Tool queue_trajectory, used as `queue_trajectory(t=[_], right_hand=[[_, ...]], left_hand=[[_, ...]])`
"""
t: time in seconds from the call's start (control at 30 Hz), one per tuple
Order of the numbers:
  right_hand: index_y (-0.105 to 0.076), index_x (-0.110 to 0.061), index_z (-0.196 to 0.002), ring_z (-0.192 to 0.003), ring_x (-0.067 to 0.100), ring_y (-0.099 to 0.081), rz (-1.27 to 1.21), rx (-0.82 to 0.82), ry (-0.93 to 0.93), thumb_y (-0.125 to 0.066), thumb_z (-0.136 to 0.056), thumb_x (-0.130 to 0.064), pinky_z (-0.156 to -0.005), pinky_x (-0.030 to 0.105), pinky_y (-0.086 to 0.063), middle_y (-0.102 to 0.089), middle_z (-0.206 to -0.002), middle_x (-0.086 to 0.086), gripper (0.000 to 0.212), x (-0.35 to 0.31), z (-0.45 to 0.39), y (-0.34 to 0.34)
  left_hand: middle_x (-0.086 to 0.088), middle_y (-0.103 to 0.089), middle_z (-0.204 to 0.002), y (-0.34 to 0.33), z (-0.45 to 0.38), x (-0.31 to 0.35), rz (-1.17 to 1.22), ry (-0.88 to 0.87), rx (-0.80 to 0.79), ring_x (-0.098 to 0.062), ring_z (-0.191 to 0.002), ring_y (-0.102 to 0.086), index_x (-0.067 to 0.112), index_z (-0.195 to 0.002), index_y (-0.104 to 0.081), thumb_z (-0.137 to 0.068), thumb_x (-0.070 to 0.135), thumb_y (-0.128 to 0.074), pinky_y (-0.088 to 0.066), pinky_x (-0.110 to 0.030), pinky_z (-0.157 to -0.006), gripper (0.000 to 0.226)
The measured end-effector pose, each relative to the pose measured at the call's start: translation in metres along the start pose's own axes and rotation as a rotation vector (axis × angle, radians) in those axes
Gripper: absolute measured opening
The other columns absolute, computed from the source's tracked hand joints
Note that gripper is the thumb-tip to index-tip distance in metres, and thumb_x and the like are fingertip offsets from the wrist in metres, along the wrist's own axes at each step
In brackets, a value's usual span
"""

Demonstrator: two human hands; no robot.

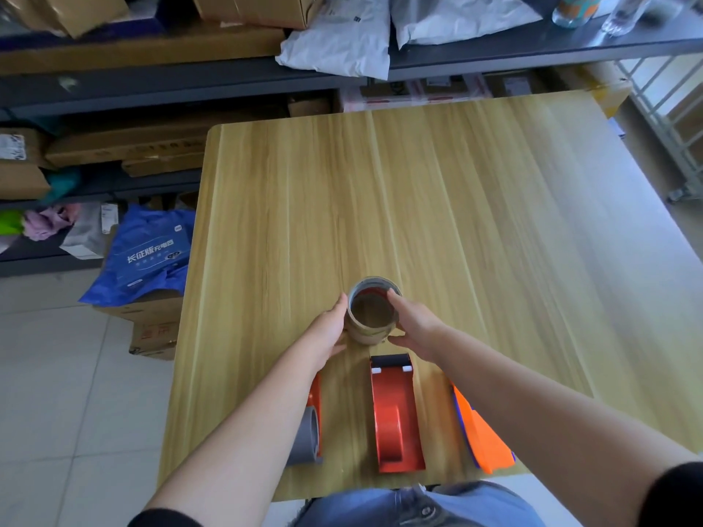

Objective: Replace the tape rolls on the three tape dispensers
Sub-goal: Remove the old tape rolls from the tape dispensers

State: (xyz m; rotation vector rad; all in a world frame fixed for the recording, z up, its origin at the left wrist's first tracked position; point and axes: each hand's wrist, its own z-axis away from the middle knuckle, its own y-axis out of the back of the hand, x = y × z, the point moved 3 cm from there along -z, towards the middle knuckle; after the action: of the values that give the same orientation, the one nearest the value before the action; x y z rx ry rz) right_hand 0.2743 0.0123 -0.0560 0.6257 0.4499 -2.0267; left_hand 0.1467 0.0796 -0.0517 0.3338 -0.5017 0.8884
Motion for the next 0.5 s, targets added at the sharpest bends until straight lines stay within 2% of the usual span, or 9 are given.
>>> queue_trajectory(t=[0.1, 0.27, 0.5], right_hand=[[-0.038, -0.015, -0.141, -0.135, 0.021, -0.034, 0.016, 0.028, 0.000, -0.040, -0.096, -0.045, -0.099, 0.039, -0.040, -0.038, -0.147, 0.002, 0.054, -0.008, -0.004, -0.005], [-0.033, -0.016, -0.143, -0.137, 0.025, -0.032, 0.063, 0.085, 0.012, -0.035, -0.097, -0.046, -0.103, 0.042, -0.040, -0.033, -0.150, 0.005, 0.055, -0.021, -0.011, -0.010], [-0.037, -0.014, -0.141, -0.131, 0.025, -0.038, 0.058, 0.134, 0.021, -0.037, -0.097, -0.044, -0.100, 0.039, -0.042, -0.039, -0.146, 0.006, 0.053, -0.037, -0.022, -0.015]], left_hand=[[-0.009, -0.042, -0.146, 0.001, -0.005, 0.007, -0.008, -0.023, 0.043, -0.024, -0.131, -0.044, 0.013, -0.142, -0.035, -0.092, 0.060, -0.030, -0.041, -0.036, -0.104, 0.068], [-0.008, -0.039, -0.148, 0.005, -0.014, 0.023, -0.017, -0.046, 0.003, -0.024, -0.133, -0.041, 0.018, -0.144, -0.030, -0.089, 0.065, -0.025, -0.039, -0.040, -0.106, 0.073], [-0.009, -0.037, -0.149, 0.009, -0.026, 0.039, -0.031, -0.066, -0.013, -0.024, -0.134, -0.041, 0.018, -0.145, -0.028, -0.090, 0.063, -0.026, -0.039, -0.039, -0.106, 0.071]])
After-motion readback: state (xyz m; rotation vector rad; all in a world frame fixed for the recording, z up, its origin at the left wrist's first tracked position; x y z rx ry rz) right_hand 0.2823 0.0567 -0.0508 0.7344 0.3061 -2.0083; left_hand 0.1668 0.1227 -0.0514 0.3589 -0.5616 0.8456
